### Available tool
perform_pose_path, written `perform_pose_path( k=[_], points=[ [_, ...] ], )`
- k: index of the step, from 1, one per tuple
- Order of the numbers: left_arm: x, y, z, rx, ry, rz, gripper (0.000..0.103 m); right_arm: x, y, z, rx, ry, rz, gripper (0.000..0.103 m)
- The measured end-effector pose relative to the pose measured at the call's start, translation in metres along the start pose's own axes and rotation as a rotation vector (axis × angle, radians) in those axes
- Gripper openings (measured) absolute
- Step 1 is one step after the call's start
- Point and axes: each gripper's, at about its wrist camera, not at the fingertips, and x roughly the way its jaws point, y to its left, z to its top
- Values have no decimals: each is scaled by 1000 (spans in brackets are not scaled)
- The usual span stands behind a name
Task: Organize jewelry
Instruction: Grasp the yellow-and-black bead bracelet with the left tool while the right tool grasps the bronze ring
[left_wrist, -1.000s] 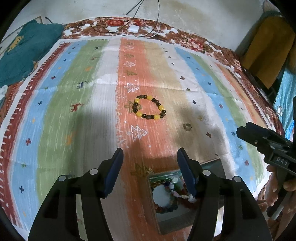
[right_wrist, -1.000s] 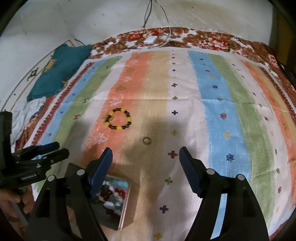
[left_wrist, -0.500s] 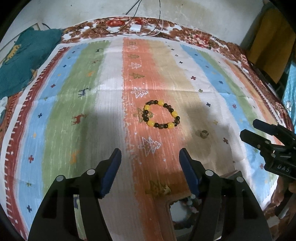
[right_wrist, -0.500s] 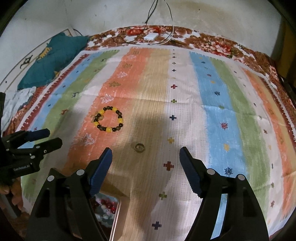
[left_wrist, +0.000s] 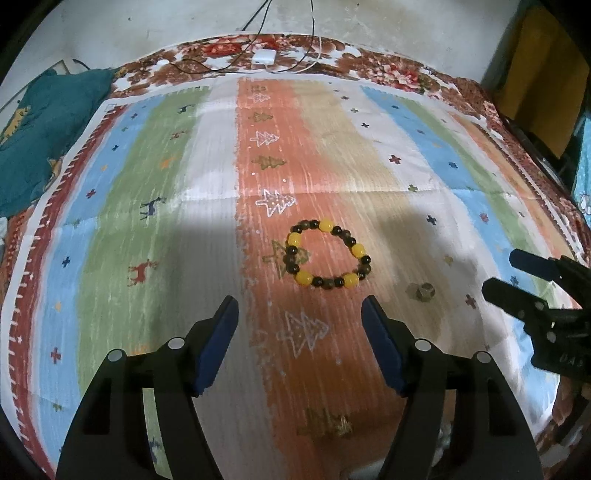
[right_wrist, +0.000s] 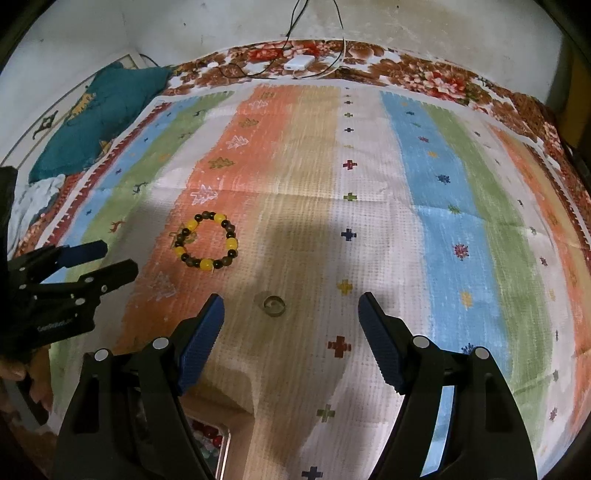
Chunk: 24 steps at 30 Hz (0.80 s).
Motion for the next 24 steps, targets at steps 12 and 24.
perform_pose_path(
  k=[12, 24],
  points=[
    [33, 6, 17, -3, 36, -1, 69, 28, -6, 8, 30, 54, 38, 75],
    [65, 10, 34, 5, 71, -20, 69, 58, 2, 8, -22, 120, 35, 75]
  ],
)
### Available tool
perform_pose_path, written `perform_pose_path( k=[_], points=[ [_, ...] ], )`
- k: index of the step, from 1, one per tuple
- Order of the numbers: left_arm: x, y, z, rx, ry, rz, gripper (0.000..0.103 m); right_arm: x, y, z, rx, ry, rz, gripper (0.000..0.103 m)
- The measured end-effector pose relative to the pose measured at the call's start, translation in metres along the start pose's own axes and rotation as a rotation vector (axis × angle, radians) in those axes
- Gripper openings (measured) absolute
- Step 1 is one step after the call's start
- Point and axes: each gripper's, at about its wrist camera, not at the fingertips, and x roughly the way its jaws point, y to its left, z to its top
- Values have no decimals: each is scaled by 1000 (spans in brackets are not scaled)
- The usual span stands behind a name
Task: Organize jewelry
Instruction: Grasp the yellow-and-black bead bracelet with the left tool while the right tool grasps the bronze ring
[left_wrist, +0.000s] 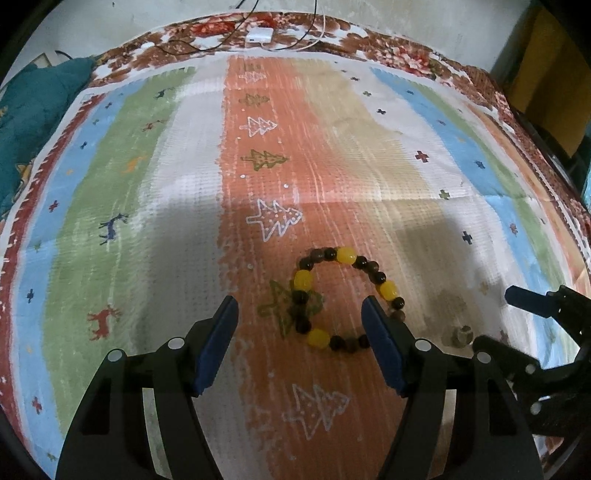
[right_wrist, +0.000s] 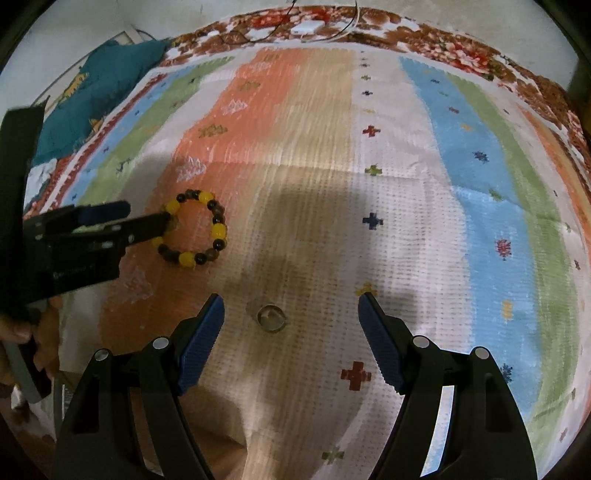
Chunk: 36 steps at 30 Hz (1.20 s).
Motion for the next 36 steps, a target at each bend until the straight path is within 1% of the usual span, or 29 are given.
perform_pose_path(
  k=[7, 9, 13, 18, 20, 21, 23, 26, 29, 31, 32, 34, 36],
  points=[
    [17, 4, 4, -8, 28, -1, 69, 16, 3, -2, -19, 35, -13, 75],
    [20, 5, 5, -10, 31, -4, 67, 21, 5, -3, -31, 46, -15, 75],
    [24, 2, 6, 20, 27, 21, 66, 28, 7, -6, -52, 67, -26, 75],
    [25, 3, 4, 45, 27, 66, 51, 29, 7, -7, -62, 77, -30, 75],
    [24, 6, 4, 43, 29, 77, 38, 29, 6, -7, -67, 79, -30, 74],
    [24, 8, 4, 38, 32, 73, 34, 30, 6, -7, -67, 80, -29, 74],
    [25, 9, 4, 37, 32, 76, 20, 31, 6, -6, -71, 84, -30, 73],
    [25, 10, 3, 48, 27, 86, 10, 30, 4, -5, -70, 78, -31, 67],
    [25, 11, 3, 52, 23, 84, 10, 30, 0, -5, -61, 74, -32, 58],
    [25, 11, 2, 56, 22, 87, 10, 29, -2, -5, -57, 67, -35, 48],
    [25, 11, 2, 61, 21, 89, 10, 29, -2, -5, -55, 64, -36, 46],
    [25, 11, 2, 64, 21, 91, 10, 29, -3, -4, -57, 60, -37, 32],
    [25, 11, 3, 65, 22, 90, 10, 29, -4, -3, -59, 57, -35, 26]
  ],
)
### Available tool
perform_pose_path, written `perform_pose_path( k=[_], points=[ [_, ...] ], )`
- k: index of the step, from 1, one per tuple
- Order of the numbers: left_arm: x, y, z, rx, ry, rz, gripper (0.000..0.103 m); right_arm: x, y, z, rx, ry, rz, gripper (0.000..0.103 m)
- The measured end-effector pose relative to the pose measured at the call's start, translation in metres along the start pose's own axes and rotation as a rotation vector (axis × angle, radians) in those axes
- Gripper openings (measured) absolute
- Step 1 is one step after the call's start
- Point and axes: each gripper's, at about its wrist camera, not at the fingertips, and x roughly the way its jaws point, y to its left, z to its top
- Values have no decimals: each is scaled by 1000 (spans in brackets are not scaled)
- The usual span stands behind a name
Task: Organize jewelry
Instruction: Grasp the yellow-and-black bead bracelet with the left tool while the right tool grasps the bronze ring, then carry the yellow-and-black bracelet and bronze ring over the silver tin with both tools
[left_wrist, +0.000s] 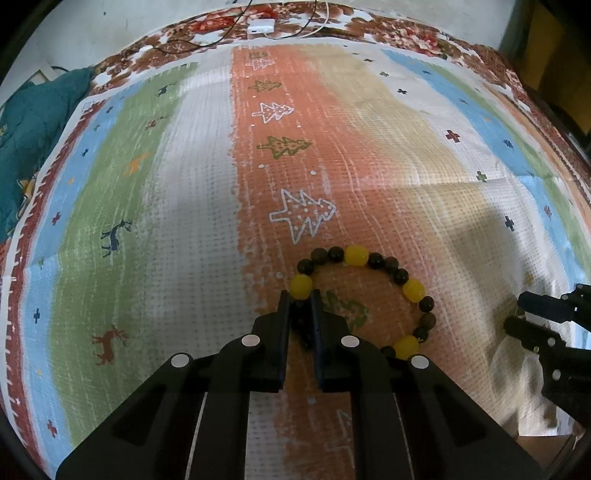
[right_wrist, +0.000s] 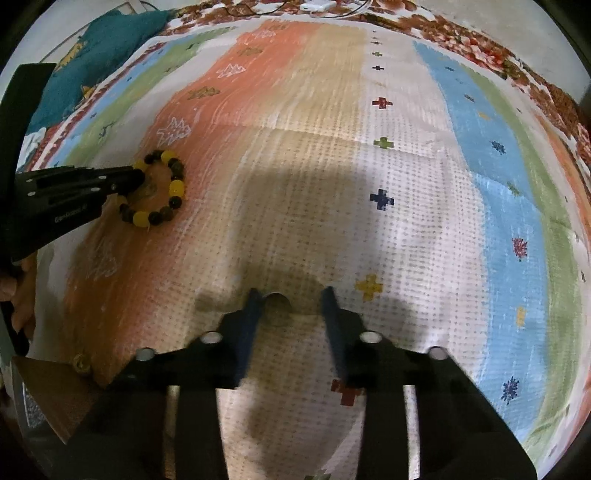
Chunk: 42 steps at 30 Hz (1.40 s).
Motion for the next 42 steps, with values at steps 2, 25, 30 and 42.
perform_pose_path(
  k=[2, 25, 30, 42],
  points=[
    [0, 0, 0, 0, -1, 0, 10, 0, 0, 0, -3, -3, -1, 20],
    [-22, 2, 3, -19, -22, -24, 9, -15, 6, 1, -35, -25, 24, 20],
    [-43, 0, 3, -22, -51, -33, 9, -21, 9, 3, -40, -39, 21, 20],
    [-77, -10, -2, -37, -90, -38, 9, -43, 16, 2, -57, -91, 17, 20]
  ],
)
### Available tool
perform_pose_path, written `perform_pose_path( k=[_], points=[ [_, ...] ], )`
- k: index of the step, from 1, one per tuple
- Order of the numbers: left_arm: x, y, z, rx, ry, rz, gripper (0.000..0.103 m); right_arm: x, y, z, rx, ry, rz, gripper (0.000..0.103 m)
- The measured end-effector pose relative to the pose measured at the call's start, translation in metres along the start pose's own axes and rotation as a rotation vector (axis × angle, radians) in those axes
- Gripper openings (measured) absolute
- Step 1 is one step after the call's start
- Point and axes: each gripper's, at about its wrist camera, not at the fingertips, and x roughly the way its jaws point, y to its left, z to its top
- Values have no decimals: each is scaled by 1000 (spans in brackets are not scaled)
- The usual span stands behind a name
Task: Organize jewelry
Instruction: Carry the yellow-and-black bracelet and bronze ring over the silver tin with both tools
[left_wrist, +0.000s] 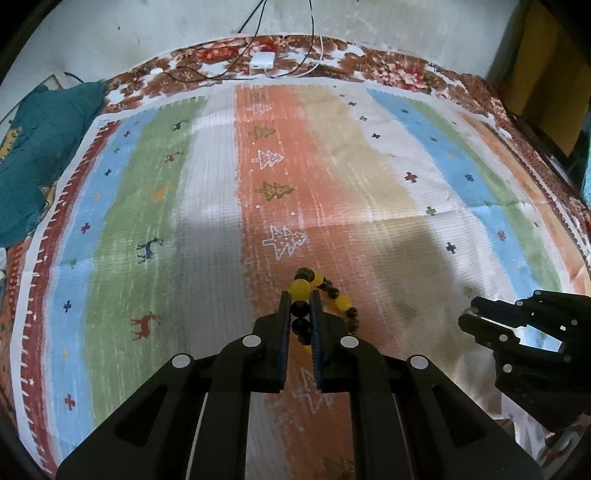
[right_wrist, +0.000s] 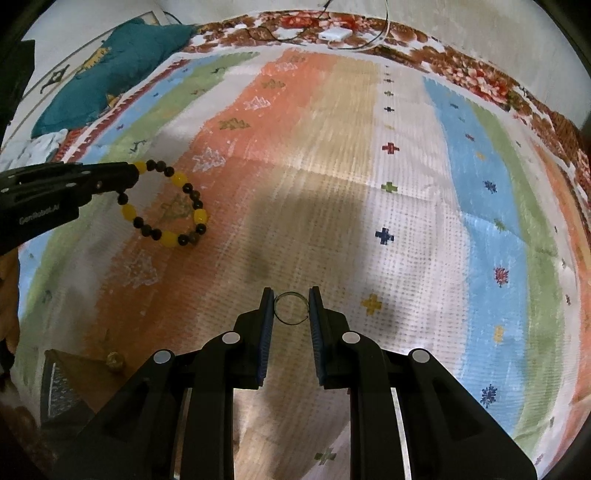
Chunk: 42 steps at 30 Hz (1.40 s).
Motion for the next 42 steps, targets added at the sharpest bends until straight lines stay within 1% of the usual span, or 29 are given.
perform_pose_path(
  k=[6, 12, 18, 23, 31, 42],
  points=[
    [-17, -5, -4, -1, -18, 3, 9, -13, 6, 0, -11, -29, 1, 20],
    [-32, -1, -13, -10, -28, 16, 9, -24, 16, -3, -27, -50, 4, 20],
    [-51, 1, -18, -29, -55, 11, 9, -36, 21, -10, -26, -61, 17, 20],
    [-65, -5, -26, -31, -75, 5, 9, -46, 23, -14, -14, -74, 25, 20],
    [-99, -19, -37, -15, -139, 4, 9, -65, 25, -30, 15, -90, 41, 20],
    [-132, -32, -56, -5, -187, -32, 9, -89, 24, -49, 47, -124, 56, 20]
  ],
)
